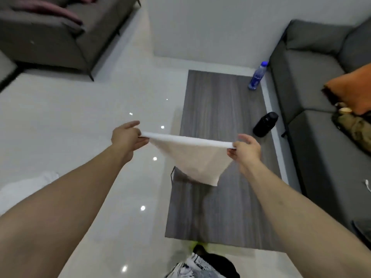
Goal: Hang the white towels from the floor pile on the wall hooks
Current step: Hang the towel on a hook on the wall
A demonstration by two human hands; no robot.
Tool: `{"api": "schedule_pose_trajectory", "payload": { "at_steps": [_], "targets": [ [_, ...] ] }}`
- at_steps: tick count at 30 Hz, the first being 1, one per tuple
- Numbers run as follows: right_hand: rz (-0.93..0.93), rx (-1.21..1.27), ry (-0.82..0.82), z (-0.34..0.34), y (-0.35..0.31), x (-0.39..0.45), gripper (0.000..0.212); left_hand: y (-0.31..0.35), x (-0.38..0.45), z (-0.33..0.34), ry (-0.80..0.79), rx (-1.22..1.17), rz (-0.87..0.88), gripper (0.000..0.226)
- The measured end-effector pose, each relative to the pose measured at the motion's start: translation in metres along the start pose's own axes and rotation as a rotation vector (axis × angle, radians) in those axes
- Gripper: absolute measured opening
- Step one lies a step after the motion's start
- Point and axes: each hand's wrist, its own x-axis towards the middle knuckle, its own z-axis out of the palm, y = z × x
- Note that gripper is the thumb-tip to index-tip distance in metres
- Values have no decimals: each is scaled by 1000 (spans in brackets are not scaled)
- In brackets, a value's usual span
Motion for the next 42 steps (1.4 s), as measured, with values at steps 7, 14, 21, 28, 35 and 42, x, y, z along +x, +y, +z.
{"api": "schedule_pose_trajectory", "payload": {
  "at_steps": [7, 14, 21, 28, 35, 42],
  "targets": [
    [-562, -420, -316, 127, -68, -175, 39, 95, -91, -209, 185, 2, 333, 37],
    [-1221, -704, -460, 282, -74, -341, 17, 126, -191, -427, 708, 170, 608, 25],
    [-1731, -710, -671, 432, -31, -525, 12, 122, -282, -617, 1225, 472, 588, 15],
    [-1601, -578, -1227, 559, 37, -709, 24, 89, -381, -786, 1474, 366, 565, 31],
    [-1680, -526, -1672, 660, 115, -921, 19, 58, -485, -923, 1719, 437, 458, 35],
    [-1715, -331, -2038, 675, 191, -1105, 22, 2, -585, -999, 1998, 397, 220, 24]
  ]
}}
